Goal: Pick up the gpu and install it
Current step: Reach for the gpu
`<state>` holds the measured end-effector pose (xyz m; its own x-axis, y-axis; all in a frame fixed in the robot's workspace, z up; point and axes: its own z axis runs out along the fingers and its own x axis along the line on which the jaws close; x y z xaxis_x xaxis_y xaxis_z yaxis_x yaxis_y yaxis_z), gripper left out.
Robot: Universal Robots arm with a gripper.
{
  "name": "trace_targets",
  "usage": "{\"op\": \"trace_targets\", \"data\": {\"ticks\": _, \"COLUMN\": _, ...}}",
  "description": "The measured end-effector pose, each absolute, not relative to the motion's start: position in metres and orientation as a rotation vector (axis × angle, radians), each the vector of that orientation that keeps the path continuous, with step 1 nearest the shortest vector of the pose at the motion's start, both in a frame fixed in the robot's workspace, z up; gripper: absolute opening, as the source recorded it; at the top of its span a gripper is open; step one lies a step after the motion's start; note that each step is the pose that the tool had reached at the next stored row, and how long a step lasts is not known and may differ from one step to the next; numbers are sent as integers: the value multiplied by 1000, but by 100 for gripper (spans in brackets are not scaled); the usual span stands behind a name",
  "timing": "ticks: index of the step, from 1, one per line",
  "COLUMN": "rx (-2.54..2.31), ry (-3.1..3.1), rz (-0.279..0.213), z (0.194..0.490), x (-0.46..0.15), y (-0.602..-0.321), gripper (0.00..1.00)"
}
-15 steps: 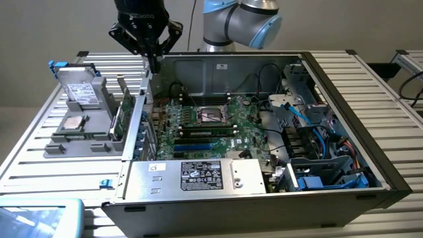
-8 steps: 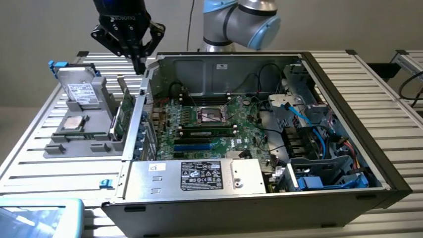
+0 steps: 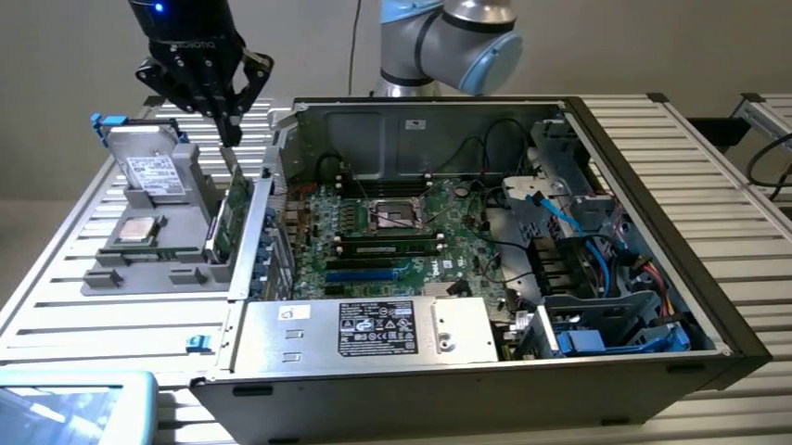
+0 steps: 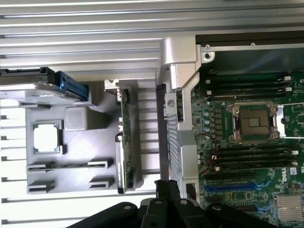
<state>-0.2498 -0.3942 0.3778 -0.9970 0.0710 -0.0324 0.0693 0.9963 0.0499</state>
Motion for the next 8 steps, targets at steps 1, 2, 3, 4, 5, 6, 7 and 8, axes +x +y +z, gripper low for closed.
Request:
{"op": "trace_targets", "data": {"ticks": 1, "rx": 109, "ry": 3105, "rz": 76, "z": 377, "x": -254, "y": -394, "gripper": 12}}
{"op": "trace_targets", "data": {"ticks": 2, "rx": 109, "ry": 3105, "rz": 76, "z": 376, "x": -259, "y": -394, "gripper": 12}}
{"op": "trace_targets", "data": {"ticks": 3, "rx": 109, "ry": 3105, "rz": 76, "z": 375, "x": -263, "y": -393, "gripper": 12}}
{"op": "trace_targets", "data": {"ticks": 4, "rx": 109, "ry": 3105, "rz": 76, "z": 374, "x": -268, "y": -393, "gripper": 12}}
{"op": "trace_targets", "data": {"ticks": 5, "rx": 109, "ry": 3105, "rz": 76, "z": 373, "x": -272, "y": -393, "gripper": 12}}
{"op": "trace_targets", "data": {"ticks": 6, "rx": 109, "ry": 3105, "rz": 76, "z": 372, "x": -277, "y": -392, "gripper": 12}}
{"op": "trace_targets", "data": {"ticks": 7, "rx": 109, "ry": 3105, "rz": 76, "z": 371, "x": -282, "y": -392, "gripper": 12}}
{"op": "trace_targets", "data": {"ticks": 8, "rx": 109, "ry": 3105, "rz": 76, "z": 370, "x": -286, "y": -392, "gripper": 12}}
